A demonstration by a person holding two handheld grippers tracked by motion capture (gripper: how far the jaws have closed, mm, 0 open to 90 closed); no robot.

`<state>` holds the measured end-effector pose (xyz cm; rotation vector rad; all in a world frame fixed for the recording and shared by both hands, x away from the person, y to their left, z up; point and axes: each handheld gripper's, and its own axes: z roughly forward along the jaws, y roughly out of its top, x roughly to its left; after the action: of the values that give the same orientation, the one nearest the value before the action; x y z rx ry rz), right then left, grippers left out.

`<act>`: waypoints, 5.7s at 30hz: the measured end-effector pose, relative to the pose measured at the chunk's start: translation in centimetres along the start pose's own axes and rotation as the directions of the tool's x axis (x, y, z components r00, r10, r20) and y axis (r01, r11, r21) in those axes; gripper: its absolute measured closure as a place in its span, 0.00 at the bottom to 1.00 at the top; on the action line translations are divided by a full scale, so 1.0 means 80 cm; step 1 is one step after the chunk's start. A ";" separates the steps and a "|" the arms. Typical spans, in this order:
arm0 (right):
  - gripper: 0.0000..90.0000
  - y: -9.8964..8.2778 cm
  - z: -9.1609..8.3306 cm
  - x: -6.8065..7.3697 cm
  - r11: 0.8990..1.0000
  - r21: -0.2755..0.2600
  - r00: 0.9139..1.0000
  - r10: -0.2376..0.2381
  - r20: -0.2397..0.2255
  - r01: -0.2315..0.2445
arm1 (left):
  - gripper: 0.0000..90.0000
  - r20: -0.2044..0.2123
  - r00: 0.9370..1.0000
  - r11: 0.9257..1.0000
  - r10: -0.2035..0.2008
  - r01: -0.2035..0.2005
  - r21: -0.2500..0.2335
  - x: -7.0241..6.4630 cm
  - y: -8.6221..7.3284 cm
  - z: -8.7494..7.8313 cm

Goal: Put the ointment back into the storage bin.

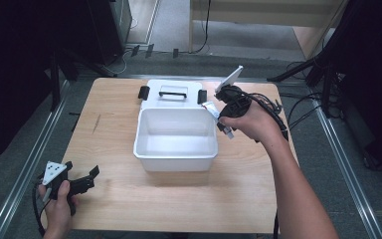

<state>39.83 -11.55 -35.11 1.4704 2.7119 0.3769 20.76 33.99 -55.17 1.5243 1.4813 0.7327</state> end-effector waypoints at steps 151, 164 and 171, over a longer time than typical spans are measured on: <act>0.00 -0.244 0.131 -0.137 0.836 -0.545 0.987 0.133 0.088 -0.064 | 0.00 -0.005 1.000 1.000 -0.004 0.004 0.000 0.001 -0.001 -0.002; 0.00 -0.360 0.143 -0.162 0.629 -0.747 0.947 0.321 -0.004 -0.216 | 0.00 -0.004 1.000 1.000 -0.003 0.003 0.003 0.000 -0.001 -0.001; 0.00 -0.386 0.143 -0.153 0.574 -0.791 0.926 0.376 0.025 -0.212 | 0.00 0.001 1.000 1.000 0.002 -0.002 0.008 0.000 0.000 -0.001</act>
<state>22.85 -35.64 -54.29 1.5185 1.7068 1.1795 20.72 34.02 -55.18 1.5319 1.4835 0.7282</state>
